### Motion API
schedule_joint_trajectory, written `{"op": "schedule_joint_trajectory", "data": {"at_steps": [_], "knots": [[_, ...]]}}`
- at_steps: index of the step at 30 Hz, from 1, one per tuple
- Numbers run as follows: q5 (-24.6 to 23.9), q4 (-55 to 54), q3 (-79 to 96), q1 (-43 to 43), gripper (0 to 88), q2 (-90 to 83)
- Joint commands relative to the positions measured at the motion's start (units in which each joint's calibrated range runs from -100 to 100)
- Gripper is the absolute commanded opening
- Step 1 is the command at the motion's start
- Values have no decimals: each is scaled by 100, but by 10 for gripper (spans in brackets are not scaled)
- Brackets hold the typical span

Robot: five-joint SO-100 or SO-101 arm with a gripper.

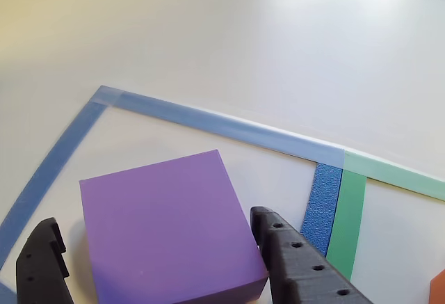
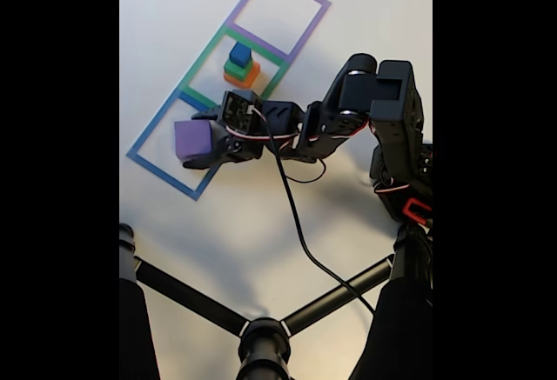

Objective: Tower of hanoi

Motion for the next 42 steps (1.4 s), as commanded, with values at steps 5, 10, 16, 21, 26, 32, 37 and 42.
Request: {"op": "schedule_joint_trajectory", "data": {"at_steps": [5,10,16,21,26,32,37,42], "knots": [[19,-45,-144,-53,342,-472],[19,497,-144,-175,342,-1089],[19,1412,-189,-327,331,-2067],[19,2731,-389,-350,214,-3044],[19,4536,-489,-228,30,-4462],[19,8227,-1907,229,7,-5841],[19,11092,-3969,717,7,-6025],[19,13067,-5950,1213,7,-5784]]}}
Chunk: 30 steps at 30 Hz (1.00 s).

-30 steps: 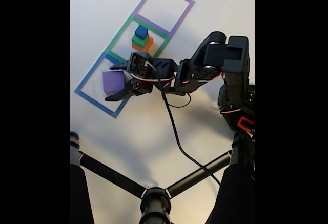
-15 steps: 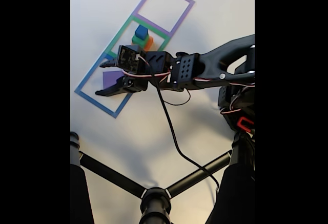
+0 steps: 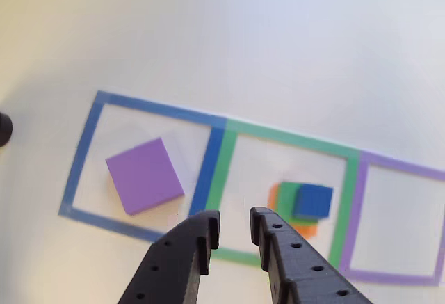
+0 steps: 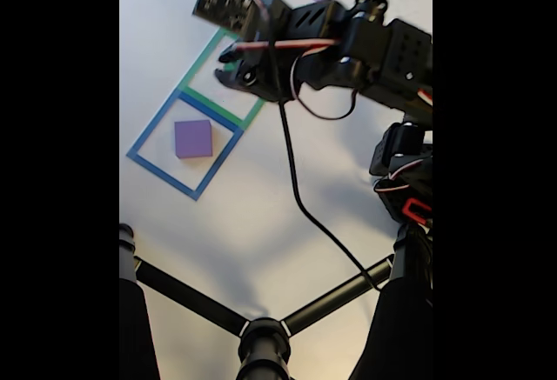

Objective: Tower of hanoi

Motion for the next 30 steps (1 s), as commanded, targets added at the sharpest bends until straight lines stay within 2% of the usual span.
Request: {"op": "schedule_joint_trajectory", "data": {"at_steps": [1,4,11,14,17,20,30], "knots": [[0,1788,-1945,514,7,-29],[0,2338,-2635,864,8,68],[0,2840,-3344,1421,16,236],[0,2945,-3253,1619,44,204],[0,2905,-2854,1848,112,44],[0,2548,-1972,2168,194,-317],[0,-503,1335,2496,259,-1503]]}}
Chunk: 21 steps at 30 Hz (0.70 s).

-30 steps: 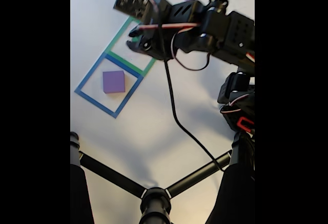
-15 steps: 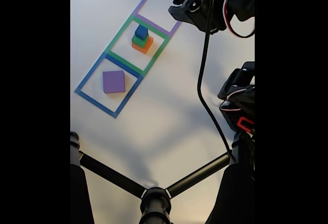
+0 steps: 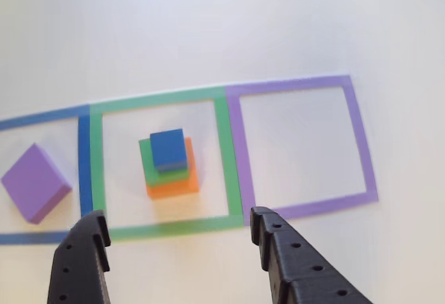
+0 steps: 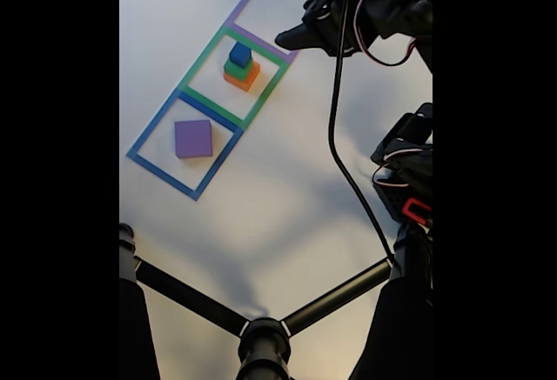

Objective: Tower of hanoi

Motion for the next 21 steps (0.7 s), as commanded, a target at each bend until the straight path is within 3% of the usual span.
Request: {"op": "schedule_joint_trajectory", "data": {"at_steps": [1,6,11,15,21], "knots": [[0,-1336,1099,155,271,-591],[0,-1910,1808,193,374,-839],[0,-2979,2826,147,419,-1080],[0,-4630,3953,117,427,-1072],[0,-6111,4707,56,424,-655]]}}
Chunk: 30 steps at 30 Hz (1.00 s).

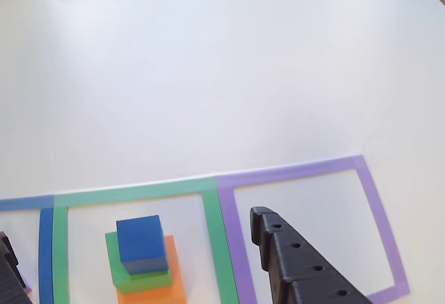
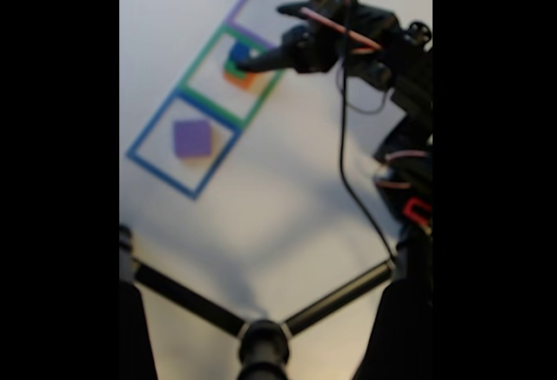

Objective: Tower of hanoi

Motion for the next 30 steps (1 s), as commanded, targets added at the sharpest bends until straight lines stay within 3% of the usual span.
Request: {"op": "schedule_joint_trajectory", "data": {"at_steps": [1,17,30], "knots": [[0,-1098,309,-102,423,249],[0,-4352,1090,-399,444,2276],[0,-5825,1018,-445,440,3702]]}}
